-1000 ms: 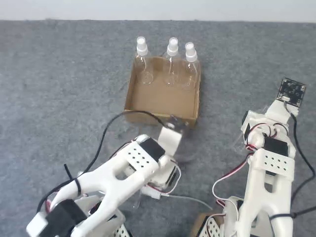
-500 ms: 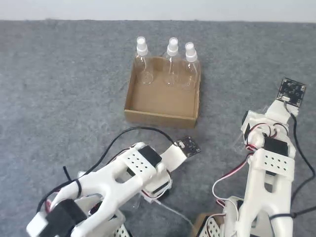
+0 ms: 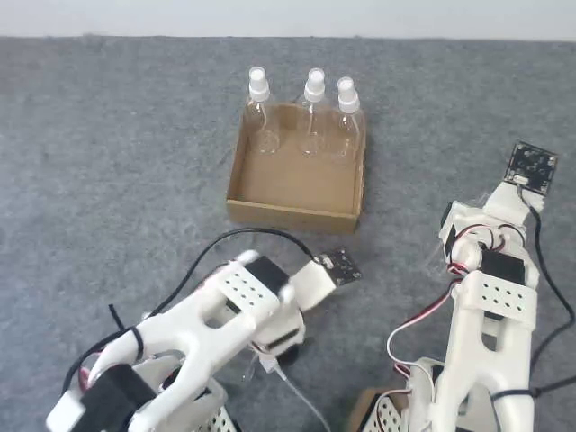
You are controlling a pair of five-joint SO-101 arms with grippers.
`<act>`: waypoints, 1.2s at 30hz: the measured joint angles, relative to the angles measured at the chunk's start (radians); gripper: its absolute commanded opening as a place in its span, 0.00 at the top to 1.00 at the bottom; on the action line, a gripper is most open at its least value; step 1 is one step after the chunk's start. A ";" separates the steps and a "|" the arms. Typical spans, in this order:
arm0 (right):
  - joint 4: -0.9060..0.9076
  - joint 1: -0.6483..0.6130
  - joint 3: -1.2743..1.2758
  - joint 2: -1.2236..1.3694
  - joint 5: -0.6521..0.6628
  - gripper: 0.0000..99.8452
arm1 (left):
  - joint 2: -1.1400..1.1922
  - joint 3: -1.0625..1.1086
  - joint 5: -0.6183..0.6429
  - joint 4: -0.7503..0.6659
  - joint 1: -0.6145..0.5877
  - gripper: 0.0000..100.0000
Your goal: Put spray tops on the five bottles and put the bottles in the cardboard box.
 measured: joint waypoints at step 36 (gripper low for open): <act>0.000 0.000 0.000 0.000 0.012 0.97 | 0.000 -0.232 0.161 0.018 -0.539 0.75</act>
